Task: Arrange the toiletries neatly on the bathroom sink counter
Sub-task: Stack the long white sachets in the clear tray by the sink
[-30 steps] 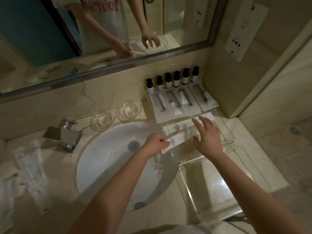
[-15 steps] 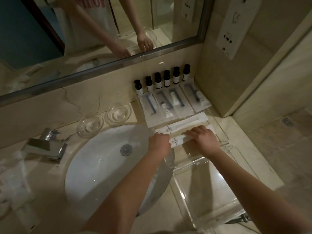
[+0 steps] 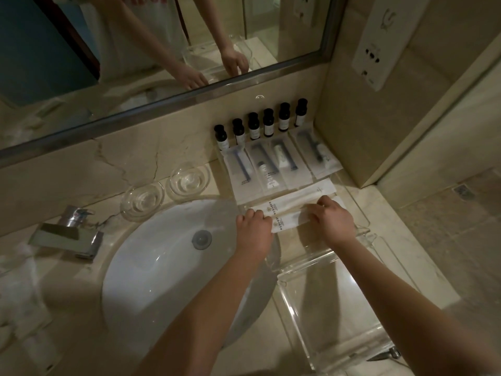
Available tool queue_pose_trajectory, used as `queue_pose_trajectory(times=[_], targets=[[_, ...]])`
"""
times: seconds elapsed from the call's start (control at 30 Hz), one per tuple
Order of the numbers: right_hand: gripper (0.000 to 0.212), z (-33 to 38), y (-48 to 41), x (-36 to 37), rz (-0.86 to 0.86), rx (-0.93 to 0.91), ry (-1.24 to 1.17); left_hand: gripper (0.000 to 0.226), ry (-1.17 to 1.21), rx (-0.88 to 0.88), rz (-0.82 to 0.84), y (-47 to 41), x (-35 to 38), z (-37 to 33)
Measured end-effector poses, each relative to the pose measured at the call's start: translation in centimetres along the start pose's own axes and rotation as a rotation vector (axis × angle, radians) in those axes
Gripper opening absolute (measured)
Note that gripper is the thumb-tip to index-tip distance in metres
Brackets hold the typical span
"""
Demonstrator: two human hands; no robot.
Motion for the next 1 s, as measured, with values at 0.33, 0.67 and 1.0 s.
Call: queue_pose_trajectory(times=[0.33, 0.67, 1.0], targets=[[0.028, 0.6, -0.9, 0.0, -0.064, 0.0, 0.025, 0.032, -0.02, -0.036, -0.126, 0.6, -0.9, 0.5], [0.043, 3.9, 1.4, -0.9, -0.036, -0.095, -0.013, 0.035, 0.05, -0.033, -0.163, 2.3, -1.7, 1.4], [0.047, 13.3, 8.0, -2.0, 0.057, -0.305, -0.05, 0.043, 0.054, -0.206, -0.198, 12.4, -3.8, 7.2]])
Point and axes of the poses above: each hand's wrist, its own y-axis away from the middle knuckle, its own x-axis out of the palm, z = x × y, the point moved 7 cm from there along -y, towards the middle knuckle, and after that the axes turned 13 degrees about x, right-handed, at the moved point
